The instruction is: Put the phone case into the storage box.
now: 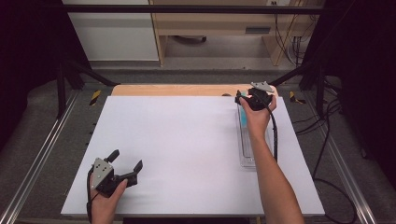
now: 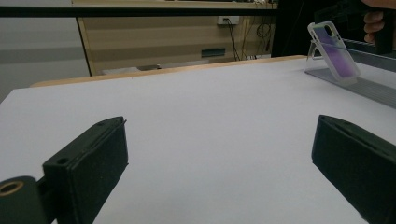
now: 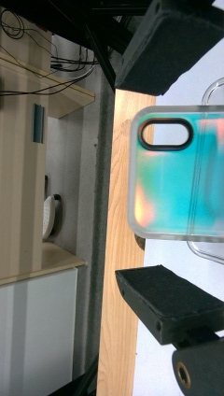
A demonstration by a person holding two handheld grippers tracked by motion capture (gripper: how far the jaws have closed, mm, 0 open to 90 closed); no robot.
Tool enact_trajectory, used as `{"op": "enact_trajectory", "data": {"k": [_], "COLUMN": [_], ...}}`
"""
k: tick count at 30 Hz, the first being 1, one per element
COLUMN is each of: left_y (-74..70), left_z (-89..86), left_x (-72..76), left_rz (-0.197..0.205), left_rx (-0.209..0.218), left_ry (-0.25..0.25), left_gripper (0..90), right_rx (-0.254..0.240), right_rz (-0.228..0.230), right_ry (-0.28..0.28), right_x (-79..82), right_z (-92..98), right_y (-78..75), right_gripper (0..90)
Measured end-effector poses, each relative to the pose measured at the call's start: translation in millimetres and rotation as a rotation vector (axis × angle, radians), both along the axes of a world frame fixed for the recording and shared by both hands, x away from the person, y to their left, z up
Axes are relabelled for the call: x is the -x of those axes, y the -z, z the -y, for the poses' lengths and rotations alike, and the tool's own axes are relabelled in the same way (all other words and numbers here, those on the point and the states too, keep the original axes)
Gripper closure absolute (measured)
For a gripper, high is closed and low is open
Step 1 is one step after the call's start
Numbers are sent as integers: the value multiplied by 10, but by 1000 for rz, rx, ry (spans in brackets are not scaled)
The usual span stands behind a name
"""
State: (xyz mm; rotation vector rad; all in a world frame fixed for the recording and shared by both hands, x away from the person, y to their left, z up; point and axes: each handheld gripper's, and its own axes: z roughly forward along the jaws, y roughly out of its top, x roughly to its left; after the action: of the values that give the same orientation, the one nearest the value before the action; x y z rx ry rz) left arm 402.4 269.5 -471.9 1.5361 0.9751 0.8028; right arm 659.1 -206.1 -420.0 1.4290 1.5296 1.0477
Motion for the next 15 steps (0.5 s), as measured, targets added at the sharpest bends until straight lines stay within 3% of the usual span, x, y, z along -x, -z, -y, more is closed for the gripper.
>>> {"op": "enact_trajectory", "data": {"k": [15], "left_y": [-1], "left_z": [-3], "left_x": [-2], "left_rz": [0], "left_rx": [0], "left_ry": [1], "left_gripper": [33], "right_rx": [-2], "right_rz": [7], "right_ry": [-3], "right_x": [19], "right_z": [3], "right_y": [-33], "right_gripper": [80]}}
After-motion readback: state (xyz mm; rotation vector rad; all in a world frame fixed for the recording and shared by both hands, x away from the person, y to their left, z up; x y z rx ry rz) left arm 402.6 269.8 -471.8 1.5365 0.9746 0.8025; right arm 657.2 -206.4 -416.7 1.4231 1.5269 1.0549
